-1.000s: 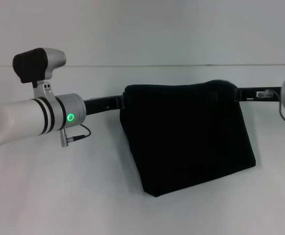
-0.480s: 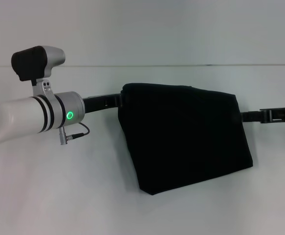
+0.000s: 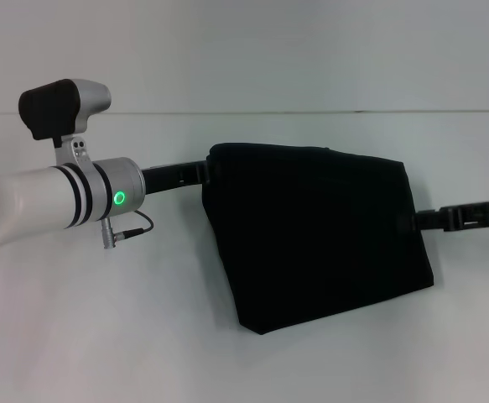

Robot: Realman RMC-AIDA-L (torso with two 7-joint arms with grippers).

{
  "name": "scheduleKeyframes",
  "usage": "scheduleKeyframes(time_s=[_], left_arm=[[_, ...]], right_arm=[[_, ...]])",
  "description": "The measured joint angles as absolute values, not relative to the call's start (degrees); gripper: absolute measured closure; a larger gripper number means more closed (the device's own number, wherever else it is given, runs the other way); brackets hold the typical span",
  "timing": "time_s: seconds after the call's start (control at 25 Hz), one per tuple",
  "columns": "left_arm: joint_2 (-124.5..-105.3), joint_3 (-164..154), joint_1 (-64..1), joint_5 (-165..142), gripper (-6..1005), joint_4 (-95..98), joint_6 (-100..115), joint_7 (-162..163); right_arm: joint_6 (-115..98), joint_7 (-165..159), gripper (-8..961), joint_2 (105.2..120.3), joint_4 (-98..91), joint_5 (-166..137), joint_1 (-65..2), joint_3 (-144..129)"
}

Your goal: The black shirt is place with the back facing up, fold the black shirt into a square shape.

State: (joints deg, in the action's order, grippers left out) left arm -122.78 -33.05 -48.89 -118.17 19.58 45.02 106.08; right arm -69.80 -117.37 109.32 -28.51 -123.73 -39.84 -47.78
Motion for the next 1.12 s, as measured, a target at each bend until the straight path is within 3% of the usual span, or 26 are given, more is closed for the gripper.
scheduleKeyframes(time_s=[0.2,0.72,1.12], left_arm=[[-122.78,-33.04,-48.82,-118.21,981,19.50,44.99,106.15],[-122.78,-33.04,-48.87,-118.60,982,19.42,45.00,106.17],[-122.66,-33.04,-48.92,-118.76,982,19.33,45.24,106.22]], right_arm=[[-69.79,-117.57,323,109.57,-28.27,-124.43,-39.92,-47.81],[-69.87,-115.80,893,110.19,-26.72,-124.46,-39.65,-47.89],[-69.97,-115.14,942,109.93,-27.12,-123.84,-37.62,-47.27]])
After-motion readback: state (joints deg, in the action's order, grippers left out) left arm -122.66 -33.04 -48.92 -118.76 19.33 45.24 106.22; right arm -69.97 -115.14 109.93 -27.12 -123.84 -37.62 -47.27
